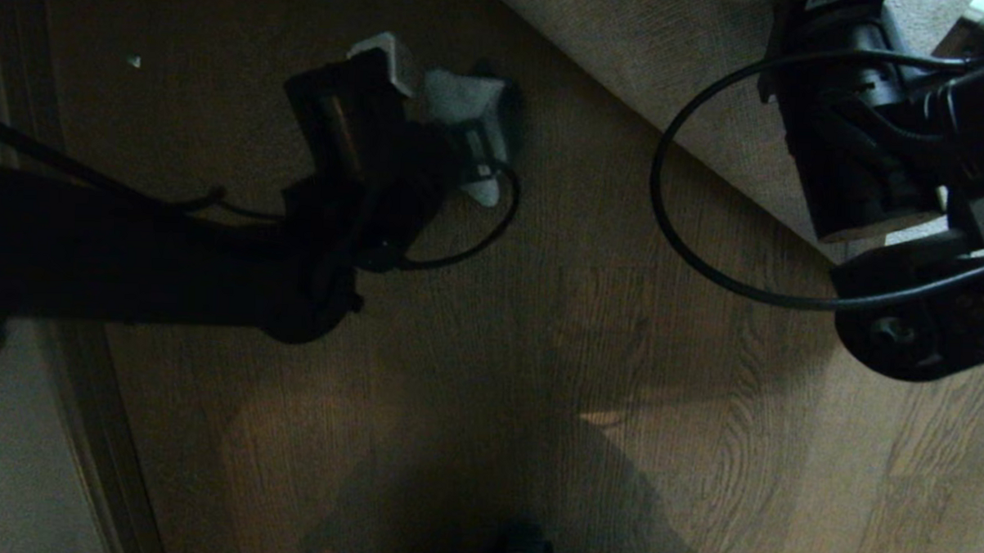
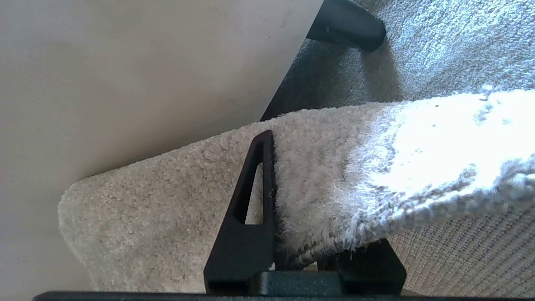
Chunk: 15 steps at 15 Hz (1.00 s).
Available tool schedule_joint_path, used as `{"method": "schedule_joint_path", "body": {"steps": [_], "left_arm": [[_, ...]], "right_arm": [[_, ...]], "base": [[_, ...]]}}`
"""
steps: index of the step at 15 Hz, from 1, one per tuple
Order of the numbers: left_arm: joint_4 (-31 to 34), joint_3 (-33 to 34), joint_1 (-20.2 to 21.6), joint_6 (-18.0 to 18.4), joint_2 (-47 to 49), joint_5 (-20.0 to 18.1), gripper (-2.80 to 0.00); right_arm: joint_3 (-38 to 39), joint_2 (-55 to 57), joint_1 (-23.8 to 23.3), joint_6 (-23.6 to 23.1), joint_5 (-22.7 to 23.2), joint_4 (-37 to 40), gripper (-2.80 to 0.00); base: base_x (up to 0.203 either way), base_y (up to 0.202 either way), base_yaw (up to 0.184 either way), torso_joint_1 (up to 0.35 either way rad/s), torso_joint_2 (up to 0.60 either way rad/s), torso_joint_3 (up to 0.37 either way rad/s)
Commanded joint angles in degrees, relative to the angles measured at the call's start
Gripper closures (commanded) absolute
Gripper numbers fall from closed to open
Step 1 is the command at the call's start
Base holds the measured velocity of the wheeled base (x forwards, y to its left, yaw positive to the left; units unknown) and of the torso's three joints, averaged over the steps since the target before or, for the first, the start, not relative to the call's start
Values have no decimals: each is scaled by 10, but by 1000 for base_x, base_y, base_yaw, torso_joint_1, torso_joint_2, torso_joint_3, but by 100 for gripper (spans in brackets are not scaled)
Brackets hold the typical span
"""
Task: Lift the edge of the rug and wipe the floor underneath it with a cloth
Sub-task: Wipe the floor under the carpet with a rag
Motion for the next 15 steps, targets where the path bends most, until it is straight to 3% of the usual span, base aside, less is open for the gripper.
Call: {"method": "schedule_joint_path", "body": {"steps": [1,5,8,12,15], "left_arm": [[-1,-1,47,-2,-31,0,0],[3,19,90,-3,-86,-2,0],[0,100,93,-2,-145,0,0],[-3,258,82,-1,-238,0,0],[-4,329,39,4,-269,1,0]], "right_arm": [[1,-4,1,2,-1,-29,0],[13,-9,1,2,0,-29,0],[22,-16,1,3,0,-29,0],[26,-27,2,3,0,-29,0],[26,-33,3,3,0,-29,0]], "base": [[0,0,0,0,0,0],[0,0,0,0,0,0],[0,0,0,0,0,0],[0,0,0,0,0,0],[0,0,0,0,0,0]]}}
